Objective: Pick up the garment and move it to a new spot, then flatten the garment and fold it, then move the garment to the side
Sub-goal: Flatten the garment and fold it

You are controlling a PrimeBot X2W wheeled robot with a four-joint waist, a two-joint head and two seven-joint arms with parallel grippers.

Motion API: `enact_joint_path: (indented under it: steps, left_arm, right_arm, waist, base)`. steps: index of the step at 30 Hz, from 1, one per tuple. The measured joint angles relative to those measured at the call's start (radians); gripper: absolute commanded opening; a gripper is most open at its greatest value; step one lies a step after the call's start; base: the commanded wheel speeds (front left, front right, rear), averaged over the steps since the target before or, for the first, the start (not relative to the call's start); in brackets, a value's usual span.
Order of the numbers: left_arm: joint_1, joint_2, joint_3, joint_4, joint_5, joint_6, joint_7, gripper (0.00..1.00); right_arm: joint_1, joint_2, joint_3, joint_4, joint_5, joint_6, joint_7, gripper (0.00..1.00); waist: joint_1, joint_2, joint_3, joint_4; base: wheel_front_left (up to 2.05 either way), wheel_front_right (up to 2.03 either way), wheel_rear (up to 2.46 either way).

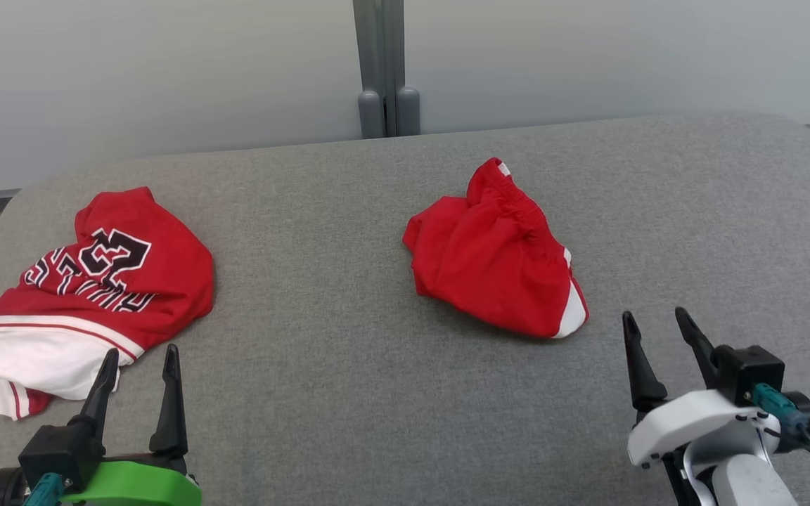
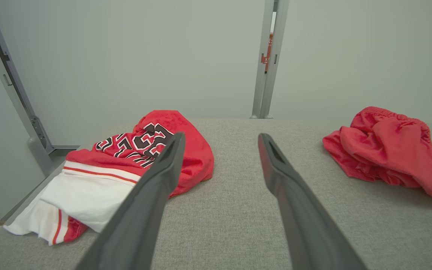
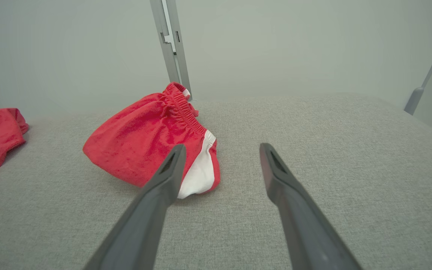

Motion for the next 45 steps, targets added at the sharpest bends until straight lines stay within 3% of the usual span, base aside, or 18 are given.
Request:
enact_joint_path:
  steps: [5,12,20,31,32,34,35,41,45]
  left_arm:
    - [-0.005,0.0,-0.004,-0.002,0.0,0.003,0.0,1.0]
    - [-0.048,-0.01,-0.024,0.005,0.003,-0.001,0.0,1.0]
    - [-0.118,-0.033,-0.045,0.033,0.008,-0.02,-0.006,1.0]
    - [-0.185,-0.069,-0.063,0.082,0.021,-0.046,-0.011,1.0]
    - [-0.187,-0.072,-0.064,0.085,0.023,-0.046,-0.011,1.0]
    - [-0.191,-0.075,-0.063,0.091,0.025,-0.049,-0.013,1.0]
    - [-0.193,-0.075,-0.062,0.094,0.025,-0.051,-0.013,1.0]
    - [-0.194,-0.075,-0.051,0.11,0.027,-0.055,-0.014,1.0]
    - [-0.184,-0.075,-0.045,0.11,0.032,-0.054,-0.015,1.0]
  right_arm:
    - [-0.089,-0.012,0.028,0.036,-0.027,0.0,0.011,1.0]
    - [-0.254,-0.079,0.06,0.168,-0.033,0.0,0.022,1.0]
    - [-0.409,-0.13,0.088,0.415,-0.021,0.0,0.027,1.0]
    - [-0.533,-0.12,0.125,0.756,0.049,0.0,-0.021,1.0]
    - [-0.536,-0.114,0.132,0.777,0.06,0.0,-0.029,0.9]
    - [-0.547,-0.11,0.144,0.813,0.081,0.0,-0.039,0.06]
    - [-0.551,-0.106,0.15,0.824,0.092,0.0,-0.043,0.0]
    - [-0.557,-0.111,0.197,0.842,0.125,0.001,-0.098,0.0]
    - [-0.557,-0.124,0.221,0.783,0.127,0.0,-0.11,0.0]
  waist:
    - [0.0,0.0,0.013,0.006]
    - [0.0,0.0,0.053,0.03]
    - [0.0,0.0,0.123,0.076]
    - [0.0,0.0,0.206,0.138]
    - [0.0,0.0,0.208,0.143]
    - [0.0,0.0,0.209,0.149]
    - [0.0,0.0,0.208,0.149]
    - [0.0,0.0,0.186,0.138]
    - [0.0,0.0,0.161,0.129]
  base:
    - [0.0,0.0,0.0]
    - [0.0,0.0,0.0]
    - [0.0,0.0,0.0]
    - [0.0,0.0,0.0]
    - [0.0,0.0,0.0]
    - [0.0,0.0,0.0]
    - [0.0,0.0,0.0]
    - [0.0,0.0,0.0]
    - [0.0,0.0,0.0]
